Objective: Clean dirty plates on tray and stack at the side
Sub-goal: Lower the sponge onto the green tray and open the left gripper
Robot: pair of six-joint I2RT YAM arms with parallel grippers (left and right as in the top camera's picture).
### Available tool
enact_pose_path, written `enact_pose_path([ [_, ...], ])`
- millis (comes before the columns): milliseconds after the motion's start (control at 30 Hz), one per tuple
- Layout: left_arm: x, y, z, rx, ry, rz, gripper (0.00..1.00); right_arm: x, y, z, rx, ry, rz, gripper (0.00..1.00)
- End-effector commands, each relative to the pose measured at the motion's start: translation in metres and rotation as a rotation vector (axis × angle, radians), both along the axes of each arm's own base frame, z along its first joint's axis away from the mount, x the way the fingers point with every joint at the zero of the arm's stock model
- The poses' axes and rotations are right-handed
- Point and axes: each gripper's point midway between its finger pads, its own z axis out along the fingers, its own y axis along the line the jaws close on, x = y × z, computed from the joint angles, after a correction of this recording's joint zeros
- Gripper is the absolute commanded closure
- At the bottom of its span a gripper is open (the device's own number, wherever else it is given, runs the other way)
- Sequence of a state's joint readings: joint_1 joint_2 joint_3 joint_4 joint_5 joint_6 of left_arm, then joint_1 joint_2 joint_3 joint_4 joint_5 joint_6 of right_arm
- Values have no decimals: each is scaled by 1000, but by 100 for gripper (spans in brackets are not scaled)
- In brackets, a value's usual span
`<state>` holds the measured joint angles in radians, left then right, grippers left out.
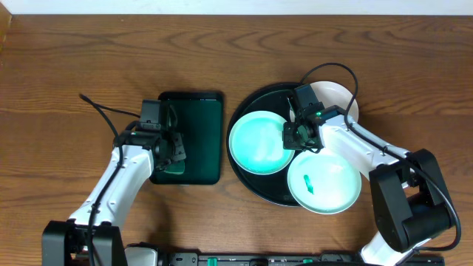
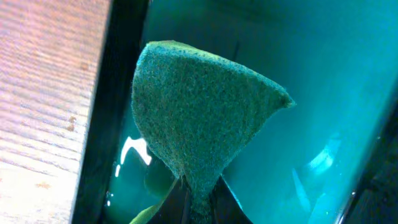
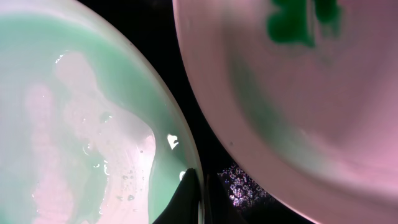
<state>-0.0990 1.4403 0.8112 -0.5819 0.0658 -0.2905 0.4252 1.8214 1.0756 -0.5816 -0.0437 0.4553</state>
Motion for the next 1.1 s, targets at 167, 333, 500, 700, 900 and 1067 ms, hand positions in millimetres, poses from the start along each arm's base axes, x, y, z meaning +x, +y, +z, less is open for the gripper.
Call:
enact_pose_path([
  [167, -4, -8, -3, -48, 16, -21, 93, -3, 7, 4, 15, -8, 27, 99],
  [333, -4, -13, -3, -74, 18, -29, 92, -3, 7, 4, 15, -8, 27, 99],
  [500, -4, -13, -3, -74, 16, -29, 92, -3, 7, 4, 15, -8, 27, 99],
  [700, -4, -13, -3, -74, 16, -29, 93, -3, 7, 4, 16, -8, 27, 99],
  [900, -3, -13, -3, -74, 12, -29, 93, -3, 7, 4, 16, -9, 27, 99],
  [1067, 0, -13, -2, -75, -1, -29, 93, -3, 8, 4, 17, -10, 27, 99],
])
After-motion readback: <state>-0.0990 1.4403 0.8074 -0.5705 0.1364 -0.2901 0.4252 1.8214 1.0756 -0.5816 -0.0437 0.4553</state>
